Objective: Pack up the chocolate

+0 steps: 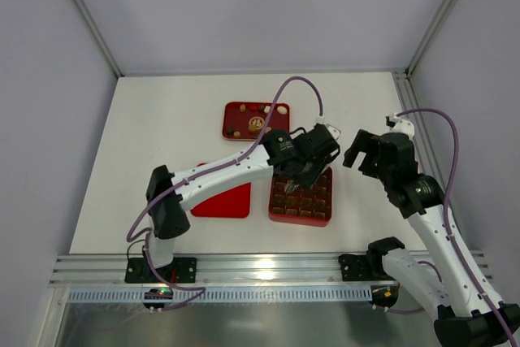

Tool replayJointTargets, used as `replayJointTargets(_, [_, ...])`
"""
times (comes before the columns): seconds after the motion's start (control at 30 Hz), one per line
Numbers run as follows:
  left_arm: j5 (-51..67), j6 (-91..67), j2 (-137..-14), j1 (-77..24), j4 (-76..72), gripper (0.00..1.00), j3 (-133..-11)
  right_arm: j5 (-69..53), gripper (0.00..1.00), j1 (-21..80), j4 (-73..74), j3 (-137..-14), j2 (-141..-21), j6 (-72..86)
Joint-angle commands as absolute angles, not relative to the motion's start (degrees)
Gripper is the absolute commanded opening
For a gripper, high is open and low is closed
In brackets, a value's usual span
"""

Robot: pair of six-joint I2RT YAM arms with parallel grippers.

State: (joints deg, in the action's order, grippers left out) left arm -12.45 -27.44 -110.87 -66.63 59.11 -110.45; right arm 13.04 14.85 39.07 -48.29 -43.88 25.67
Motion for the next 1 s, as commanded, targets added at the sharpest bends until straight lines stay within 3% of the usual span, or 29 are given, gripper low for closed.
replayJointTargets(0.0, [-15.4, -25.9, -106.2, -63.6, 59.1, 0.41, -113.6, 11.7, 1.0, 14.6, 36.3, -48.4, -44.4, 25.0])
replayJointTargets(0.43, [-16.5, -21.8, -105.1, -44.0, 61.2, 0.43, -112.1, 7.6, 1.0, 14.6, 32.7, -46.9, -47.4, 23.9])
replayJointTargets(0.97, [-15.7, -19.2, -113.1, -37.3, 61.7, 0.45, -113.5, 5.7, 1.0, 14.6, 31.0, -45.0, -48.2, 23.7])
